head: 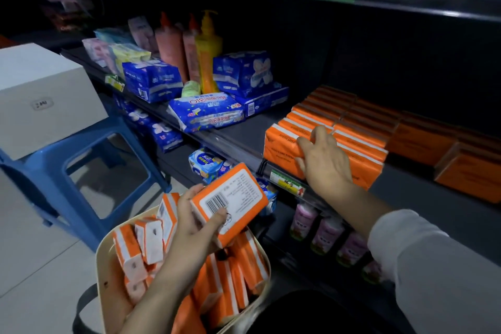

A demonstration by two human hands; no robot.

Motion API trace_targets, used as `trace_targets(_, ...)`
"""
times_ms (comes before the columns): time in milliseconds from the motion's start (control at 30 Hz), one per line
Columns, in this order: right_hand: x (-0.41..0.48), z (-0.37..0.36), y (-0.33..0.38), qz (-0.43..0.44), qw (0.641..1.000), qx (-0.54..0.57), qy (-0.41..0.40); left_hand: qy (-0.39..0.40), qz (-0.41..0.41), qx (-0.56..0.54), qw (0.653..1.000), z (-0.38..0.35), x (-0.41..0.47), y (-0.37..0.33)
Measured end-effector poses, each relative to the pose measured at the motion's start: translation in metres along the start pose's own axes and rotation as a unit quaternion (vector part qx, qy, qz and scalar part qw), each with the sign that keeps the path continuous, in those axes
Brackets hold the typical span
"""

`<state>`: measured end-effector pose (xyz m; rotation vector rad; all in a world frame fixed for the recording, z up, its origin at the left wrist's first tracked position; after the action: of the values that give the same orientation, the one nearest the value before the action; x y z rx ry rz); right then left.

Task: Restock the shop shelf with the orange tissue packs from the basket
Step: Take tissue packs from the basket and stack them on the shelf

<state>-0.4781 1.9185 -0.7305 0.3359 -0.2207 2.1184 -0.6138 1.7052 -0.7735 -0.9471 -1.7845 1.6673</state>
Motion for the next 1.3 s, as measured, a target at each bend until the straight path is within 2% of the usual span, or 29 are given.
trace_targets(133, -0.013, 0.020, 0.003, -0.034, 0.990, 0.134, 0.010, 0.002, -0.017, -0.022, 1.000, -0.005, -0.005, -0.010)
trace_targets(200, -0.023, 0.030, 0.003, -0.070, 0.967, 0.244, 0.023, -0.005, -0.070, 0.020, 0.997, -0.014, -0.010, -0.017)
trace_targets(233, -0.029, 0.034, 0.003, -0.105, 0.944, 0.310, 0.054, -0.007, -0.124, 0.071, 0.990, -0.018, -0.013, -0.021)
trace_targets(267, -0.036, 0.037, 0.003, -0.146, 0.905, 0.386, 0.104, -0.006, -0.187, 0.135, 0.973, -0.022, -0.017, -0.025)
trace_targets(300, -0.044, 0.041, 0.004, -0.189, 0.843, 0.473, 0.175, 0.002, -0.261, 0.202, 0.944, -0.026, -0.020, -0.029)
trace_targets(367, -0.062, 0.047, 0.008, -0.243, 0.690, 0.603, 0.319, 0.049, -0.407, 0.320, 0.854, -0.035, -0.026, -0.031)
trace_targets(400, -0.070, 0.049, 0.009, -0.241, 0.645, 0.630, 0.359, 0.075, -0.450, 0.352, 0.817, -0.040, -0.030, -0.031)
trace_targets(467, -0.080, 0.050, 0.006, -0.216, 0.612, 0.663, 0.374, 0.082, -0.490, 0.382, 0.779, -0.048, -0.035, -0.028)
trace_targets(533, -0.085, 0.051, -0.002, -0.211, 0.590, 0.698, 0.346, 0.054, -0.484, 0.403, 0.775, -0.052, -0.038, -0.028)
trace_targets(567, -0.088, 0.051, -0.006, -0.214, 0.576, 0.716, 0.331, 0.043, -0.466, 0.411, 0.783, -0.053, -0.039, -0.028)
trace_targets(633, -0.093, 0.052, -0.014, -0.226, 0.558, 0.741, 0.299, 0.041, -0.396, 0.381, 0.835, -0.054, -0.041, -0.028)
trace_targets(700, -0.098, 0.055, -0.020, -0.240, 0.551, 0.754, 0.265, 0.043, -0.304, 0.288, 0.907, -0.056, -0.043, -0.030)
trace_targets(767, -0.104, 0.057, -0.026, -0.243, 0.550, 0.761, 0.243, 0.038, -0.229, 0.186, 0.955, -0.064, -0.047, -0.034)
trace_targets(867, -0.115, 0.057, -0.034, -0.231, 0.587, 0.738, 0.242, 0.034, -0.149, 0.175, 0.973, -0.081, -0.045, -0.035)
trace_targets(967, -0.121, 0.052, -0.048, -0.232, 0.616, 0.726, 0.200, 0.060, -0.118, 0.168, 0.977, -0.104, -0.038, -0.026)
trace_targets(1033, -0.120, 0.050, -0.061, -0.247, 0.601, 0.747, 0.140, 0.077, -0.069, 0.118, 0.988, -0.124, -0.036, -0.016)
trace_targets(1100, -0.119, 0.046, -0.073, -0.264, 0.576, 0.769, 0.086, 0.079, 0.005, 0.008, 0.997, -0.149, -0.035, -0.008)
trace_targets(1133, -0.119, 0.043, -0.076, -0.267, 0.581, 0.765, 0.072, 0.072, 0.040, -0.049, 0.995, -0.162, -0.035, -0.006)
trace_targets(1167, -0.119, 0.039, -0.077, -0.263, 0.605, 0.748, 0.065, 0.059, 0.066, -0.089, 0.992, -0.174, -0.035, -0.006)
trace_targets(1200, -0.119, 0.035, -0.077, -0.253, 0.651, 0.713, 0.061, 0.042, 0.082, -0.115, 0.989, -0.183, -0.032, -0.003)
trace_targets(1267, -0.118, 0.030, -0.076, -0.214, 0.769, 0.601, 0.037, 0.015, 0.080, -0.098, 0.992, -0.194, -0.022, 0.007)
trace_targets(1300, -0.115, 0.028, -0.077, -0.187, 0.818, 0.544, 0.016, 0.009, 0.064, -0.055, 0.996, -0.196, -0.017, 0.013)
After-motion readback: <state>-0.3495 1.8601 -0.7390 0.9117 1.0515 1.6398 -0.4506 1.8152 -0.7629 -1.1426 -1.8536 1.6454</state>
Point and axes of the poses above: each hand's wrist, its own x-axis towards the middle knuckle, its own z-axis out of the back of the hand, y = z × x, the point moved 2 cm from there along x, towards the middle knuckle, and after that the axes turned 5 degrees about -z, right-handed, at the moved point
